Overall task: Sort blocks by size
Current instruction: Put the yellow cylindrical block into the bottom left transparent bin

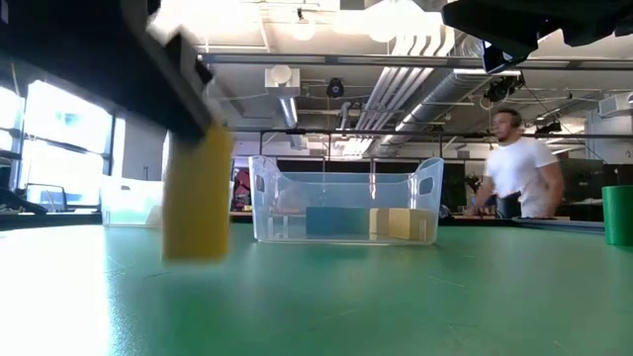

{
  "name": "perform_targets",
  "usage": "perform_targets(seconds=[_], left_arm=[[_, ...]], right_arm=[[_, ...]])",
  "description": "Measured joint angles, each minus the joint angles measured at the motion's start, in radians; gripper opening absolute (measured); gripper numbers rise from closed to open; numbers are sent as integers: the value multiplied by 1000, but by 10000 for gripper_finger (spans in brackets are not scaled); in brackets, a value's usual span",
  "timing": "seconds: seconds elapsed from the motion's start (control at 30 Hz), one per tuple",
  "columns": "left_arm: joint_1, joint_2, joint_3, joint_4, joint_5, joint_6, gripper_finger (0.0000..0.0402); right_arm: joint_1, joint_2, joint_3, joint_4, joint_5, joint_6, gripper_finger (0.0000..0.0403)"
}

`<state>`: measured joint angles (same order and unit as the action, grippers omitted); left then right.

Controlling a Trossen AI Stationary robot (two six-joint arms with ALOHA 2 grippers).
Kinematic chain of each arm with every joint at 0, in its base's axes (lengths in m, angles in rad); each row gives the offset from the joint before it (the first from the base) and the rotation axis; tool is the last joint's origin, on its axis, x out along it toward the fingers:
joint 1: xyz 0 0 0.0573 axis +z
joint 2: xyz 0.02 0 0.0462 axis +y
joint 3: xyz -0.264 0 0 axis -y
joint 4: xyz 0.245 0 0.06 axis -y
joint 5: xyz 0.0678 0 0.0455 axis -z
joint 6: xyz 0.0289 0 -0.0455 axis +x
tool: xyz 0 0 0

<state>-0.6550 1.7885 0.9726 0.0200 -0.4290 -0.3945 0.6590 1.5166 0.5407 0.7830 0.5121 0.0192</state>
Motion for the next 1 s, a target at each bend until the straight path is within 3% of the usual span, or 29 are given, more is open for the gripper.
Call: perform_targets(seconds=[0.1,0.2,0.27,0.4,0.57,0.7,0.9,1.0], left_arm=[[-10,0,116,-105,2,78,85],[-27,0,279,-366,-2,75,84],[-46,-1,385,-559,-20,-6,83],[-109,-2,537,-997,-48,-345,83],[-218,-5,592,-1413,56,-924,82],[-347,-5,592,-1558,87,-1211,82],[-505,-5,559,-1590,-64,-1505,81],[-543,-5,499,-1577,-79,-1609,81]], right_arm=[[0,0,0,0,0,0,126],[0,0,0,0,0,3,126],[0,0,0,0,0,3,126],[0,0,0,0,-1,0,126],[0,0,0,-1,-1,0,126],[0,0,0,-7,-5,-1,126],[0,0,0,-8,-7,-25,126],[-4,0,1,-8,-7,-27,126]])
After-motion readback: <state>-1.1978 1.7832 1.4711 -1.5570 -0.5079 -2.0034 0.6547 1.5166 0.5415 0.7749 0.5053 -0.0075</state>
